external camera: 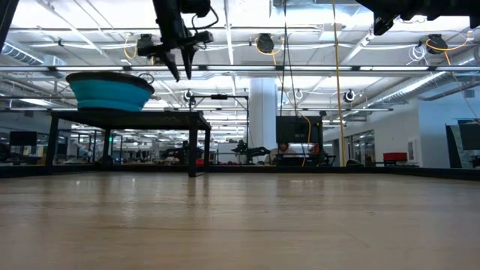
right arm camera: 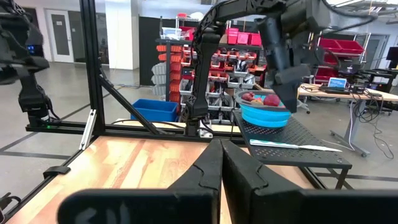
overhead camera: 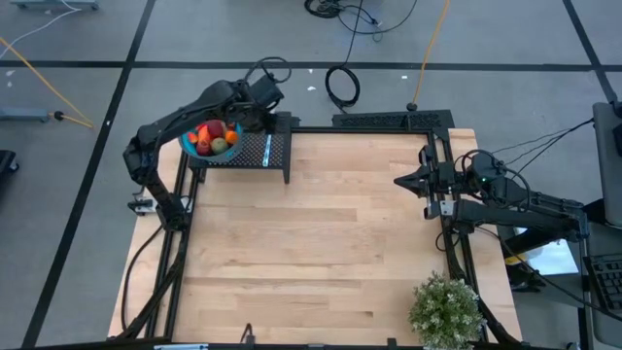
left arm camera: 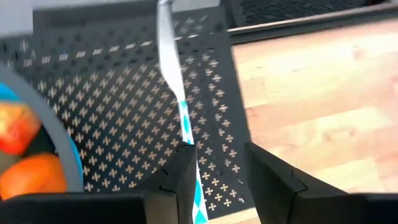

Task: Pick & Place Fruit
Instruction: Return To Home Position

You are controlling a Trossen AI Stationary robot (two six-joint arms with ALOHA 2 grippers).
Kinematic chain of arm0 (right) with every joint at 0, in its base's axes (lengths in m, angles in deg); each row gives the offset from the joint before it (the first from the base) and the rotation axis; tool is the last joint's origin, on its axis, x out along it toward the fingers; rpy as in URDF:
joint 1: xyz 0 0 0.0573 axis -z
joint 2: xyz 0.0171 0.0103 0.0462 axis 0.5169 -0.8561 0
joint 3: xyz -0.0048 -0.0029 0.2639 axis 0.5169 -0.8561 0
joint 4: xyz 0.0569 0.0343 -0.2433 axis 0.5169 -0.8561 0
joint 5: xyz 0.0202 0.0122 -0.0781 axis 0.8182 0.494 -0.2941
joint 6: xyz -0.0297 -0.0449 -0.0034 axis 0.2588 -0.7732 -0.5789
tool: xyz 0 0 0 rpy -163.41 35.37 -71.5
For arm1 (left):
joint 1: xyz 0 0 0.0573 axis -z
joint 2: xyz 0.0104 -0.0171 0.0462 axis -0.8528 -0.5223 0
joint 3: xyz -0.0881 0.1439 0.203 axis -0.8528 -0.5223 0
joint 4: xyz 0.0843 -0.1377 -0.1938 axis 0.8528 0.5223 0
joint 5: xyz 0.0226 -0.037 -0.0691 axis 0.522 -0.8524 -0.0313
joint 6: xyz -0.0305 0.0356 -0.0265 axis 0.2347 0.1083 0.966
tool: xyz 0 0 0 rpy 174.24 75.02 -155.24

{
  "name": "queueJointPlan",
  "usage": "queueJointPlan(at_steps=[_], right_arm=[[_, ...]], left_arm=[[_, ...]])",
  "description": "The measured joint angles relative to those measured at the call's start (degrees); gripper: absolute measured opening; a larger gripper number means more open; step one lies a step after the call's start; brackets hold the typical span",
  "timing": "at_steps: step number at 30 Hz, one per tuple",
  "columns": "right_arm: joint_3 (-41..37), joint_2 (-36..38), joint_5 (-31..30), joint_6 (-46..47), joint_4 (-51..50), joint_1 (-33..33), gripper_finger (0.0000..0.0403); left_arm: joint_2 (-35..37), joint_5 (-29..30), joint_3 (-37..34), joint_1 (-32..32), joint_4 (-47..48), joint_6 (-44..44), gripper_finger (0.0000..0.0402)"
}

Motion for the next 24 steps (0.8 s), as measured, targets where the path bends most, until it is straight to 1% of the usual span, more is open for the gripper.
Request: queueJointPlan(at_steps=[2,4,7,10,11,15,17,21,24], right_arm=[[0.00,0.00,0.00,0.00,0.02,0.00,0.0000],[0.00,0.01,0.00,0.00,0.01,-0.01,0.0000],[0.00,0.01,0.00,0.00,-0.01,-0.02,0.0000],[0.00,0.02,0.00,0.00,-0.07,0.00,0.0000],[0.00,0.02,0.00,0.00,-0.09,0.00,0.0000],[0.00,0.02,0.00,0.00,-0.27,-0.02,0.0000],[0.00,0.02,0.00,0.00,-0.24,-0.01,0.0000],[0.00,0.02,0.00,0.00,-0.20,0.00,0.0000],[0.00,0.02,-0.02,0.00,-0.14,-0.01,0.0000]], left_arm=[[-0.02,0.66,1.55,1.00,0.18,-3.06,0.0123],[0.04,1.51,2.79,2.09,0.01,-6.47,0.0106],[0.82,2.87,3.11,3.58,-0.04,-11.76,0.0066],[2.29,3.74,3.11,4.92,-0.09,-14.32,0.0017],[2.75,3.79,3.11,5.47,-0.47,-14.87,0.0009],[5.03,4.10,3.13,8.33,-3.80,-17.97,0.0009],[6.39,3.91,3.15,10.35,-6.55,-20.40,0.0003],[8.31,2.26,3.15,14.71,-10.42,-24.67,0.0005],[9.43,2.19,3.15,17.99,-12.42,-26.91,0.0002]])
